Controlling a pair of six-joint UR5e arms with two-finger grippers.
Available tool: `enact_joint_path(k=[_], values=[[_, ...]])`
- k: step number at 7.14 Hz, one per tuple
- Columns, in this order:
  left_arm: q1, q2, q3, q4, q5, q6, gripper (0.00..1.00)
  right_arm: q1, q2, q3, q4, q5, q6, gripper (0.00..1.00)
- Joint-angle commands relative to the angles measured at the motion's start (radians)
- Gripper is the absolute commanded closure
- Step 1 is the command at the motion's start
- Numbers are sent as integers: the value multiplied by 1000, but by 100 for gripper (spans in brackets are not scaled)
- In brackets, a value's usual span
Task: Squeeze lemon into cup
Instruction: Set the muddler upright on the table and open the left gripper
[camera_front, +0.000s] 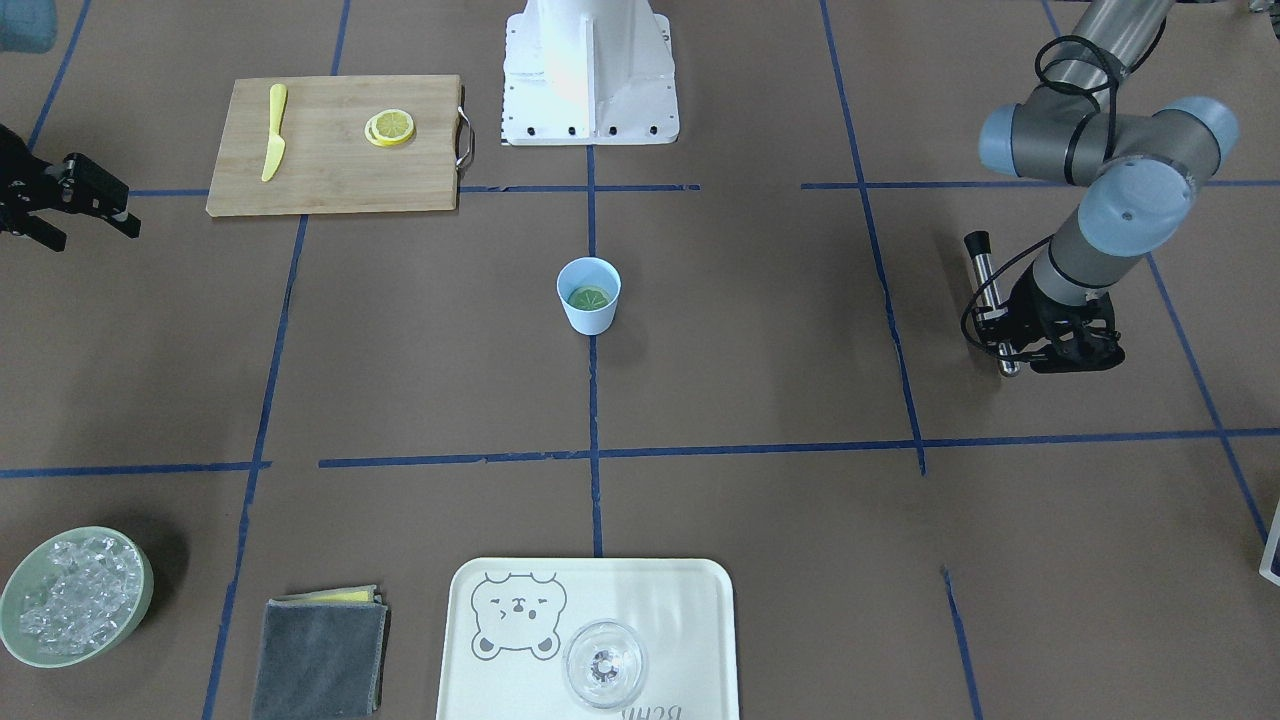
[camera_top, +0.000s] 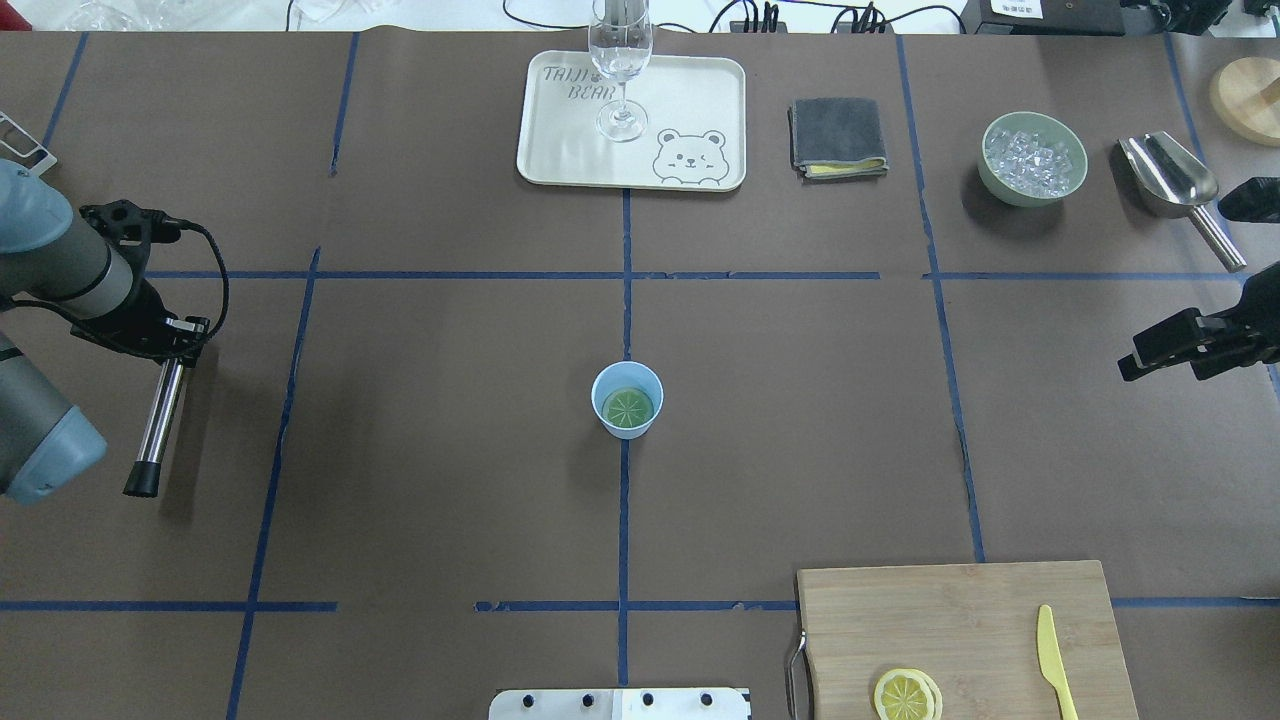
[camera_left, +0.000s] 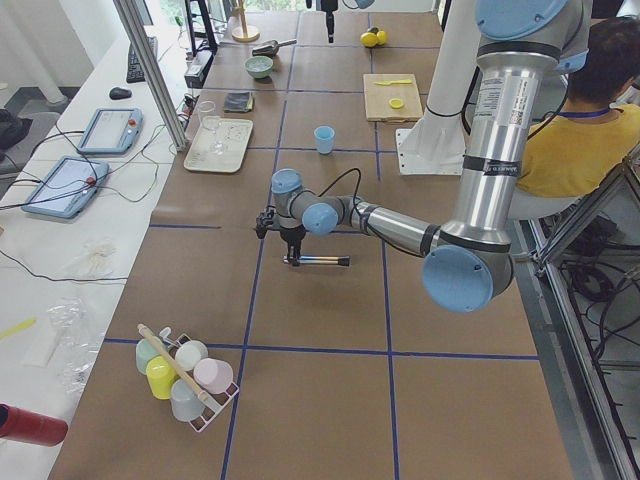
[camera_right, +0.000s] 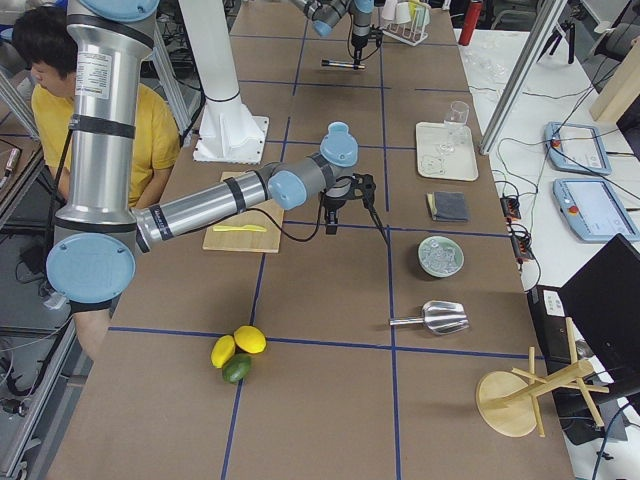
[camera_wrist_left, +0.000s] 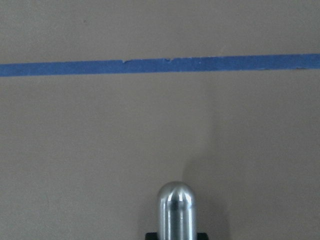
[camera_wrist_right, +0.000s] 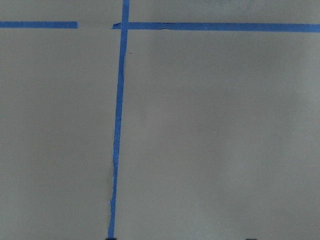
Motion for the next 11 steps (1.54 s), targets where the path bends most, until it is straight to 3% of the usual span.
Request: enact_joint_path(k=[1,6,8,9,11], values=[[0,4,-3,0,-1,18,100,0,0,0,0,0,0,11],[2,4,4,2,-5,11,100,0,0,2,0,2,0,11],[3,-2,10,2,-1,13,55,0,0,2,-2,2,0,11],[3,-2,8,2,-1,5,24,0,0,2,-2,3,0,11],[2,0,4,3,0,7,22,0,0,2,-2,3,0,11]])
